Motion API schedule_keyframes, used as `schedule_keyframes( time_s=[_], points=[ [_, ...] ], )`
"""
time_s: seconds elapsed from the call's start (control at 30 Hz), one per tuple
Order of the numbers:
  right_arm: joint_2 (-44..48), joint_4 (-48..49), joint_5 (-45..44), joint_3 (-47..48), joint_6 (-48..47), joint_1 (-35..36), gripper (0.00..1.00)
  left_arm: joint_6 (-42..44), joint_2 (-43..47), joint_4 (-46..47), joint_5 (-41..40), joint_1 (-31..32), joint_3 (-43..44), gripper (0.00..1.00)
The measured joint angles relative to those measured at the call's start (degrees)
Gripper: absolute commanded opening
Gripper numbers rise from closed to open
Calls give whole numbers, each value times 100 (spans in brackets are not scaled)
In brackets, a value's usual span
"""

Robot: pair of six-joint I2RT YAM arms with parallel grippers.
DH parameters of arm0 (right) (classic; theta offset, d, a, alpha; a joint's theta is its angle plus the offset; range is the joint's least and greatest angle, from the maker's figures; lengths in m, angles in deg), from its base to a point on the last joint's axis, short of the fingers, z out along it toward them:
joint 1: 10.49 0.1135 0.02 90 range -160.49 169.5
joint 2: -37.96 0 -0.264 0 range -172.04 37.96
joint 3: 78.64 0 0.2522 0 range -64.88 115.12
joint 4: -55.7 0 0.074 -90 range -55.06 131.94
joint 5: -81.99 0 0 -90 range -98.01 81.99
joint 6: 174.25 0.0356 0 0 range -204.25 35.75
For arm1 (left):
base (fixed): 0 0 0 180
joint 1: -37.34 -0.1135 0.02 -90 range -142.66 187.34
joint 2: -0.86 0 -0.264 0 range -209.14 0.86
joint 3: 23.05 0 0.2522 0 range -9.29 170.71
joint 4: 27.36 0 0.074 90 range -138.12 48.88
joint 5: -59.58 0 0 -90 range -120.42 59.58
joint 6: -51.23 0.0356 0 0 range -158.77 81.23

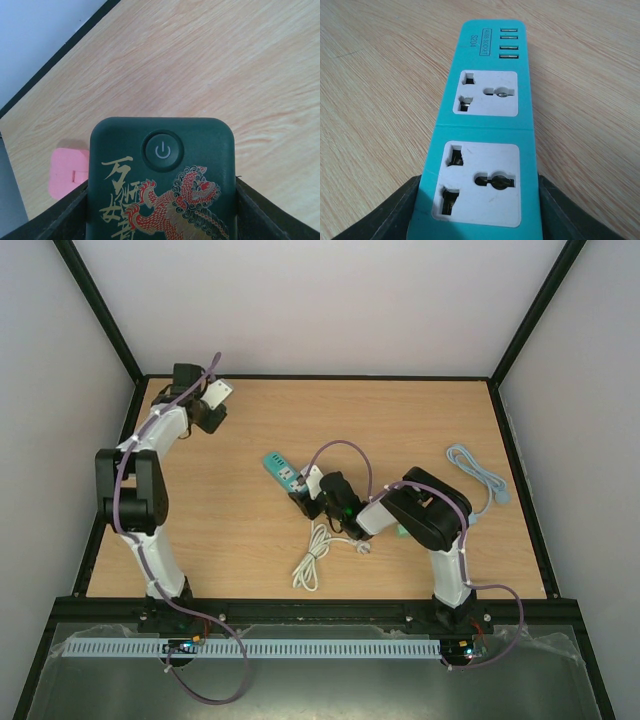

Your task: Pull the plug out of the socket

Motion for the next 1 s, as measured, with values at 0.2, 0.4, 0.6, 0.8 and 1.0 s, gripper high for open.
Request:
schedule_keyframes(
  time_s=[0.2,0.4,0.6,0.8,1.0],
  points=[
    [9,-28,26,2,74,-63,4,289,-752,260,-619,4,575,36],
    [20,-61,46,4,96,-114,5,721,-1307,739,-1346,37,699,36],
    [20,-105,48,33,111,-212,6,1130,-1694,1222,-1987,76,699,38],
    [20,-131,66,48,125,-273,6,1578,-1792,1991,-2608,238,470,45],
    [22,-188,63,85,160,-402,7,1814,-1843,2452,-3025,455,105,60]
  ],
)
